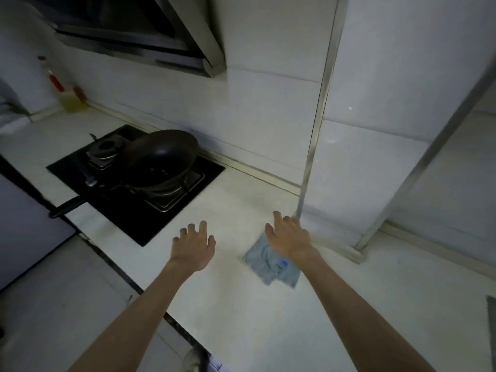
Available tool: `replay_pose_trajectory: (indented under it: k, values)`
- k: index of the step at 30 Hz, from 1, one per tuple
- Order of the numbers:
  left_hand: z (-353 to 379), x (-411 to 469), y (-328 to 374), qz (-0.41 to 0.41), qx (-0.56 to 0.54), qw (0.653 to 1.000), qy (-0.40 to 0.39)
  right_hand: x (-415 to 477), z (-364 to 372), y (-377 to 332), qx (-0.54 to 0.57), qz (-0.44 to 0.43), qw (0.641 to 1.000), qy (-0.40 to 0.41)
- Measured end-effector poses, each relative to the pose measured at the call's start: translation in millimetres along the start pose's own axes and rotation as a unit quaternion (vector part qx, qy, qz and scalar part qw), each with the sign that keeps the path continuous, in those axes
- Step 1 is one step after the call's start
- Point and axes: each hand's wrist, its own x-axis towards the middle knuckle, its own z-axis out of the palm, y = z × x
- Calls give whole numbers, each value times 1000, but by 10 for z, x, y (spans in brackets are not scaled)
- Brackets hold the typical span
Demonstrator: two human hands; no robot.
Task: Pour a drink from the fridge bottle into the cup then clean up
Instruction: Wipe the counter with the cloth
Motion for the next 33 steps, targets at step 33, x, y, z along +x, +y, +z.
replay_pose_trajectory:
  k: [33]
  values:
    - [1649, 1259, -1519, 214, -58, 975, -15, 552, 1513, -119, 67, 282, 947, 138]
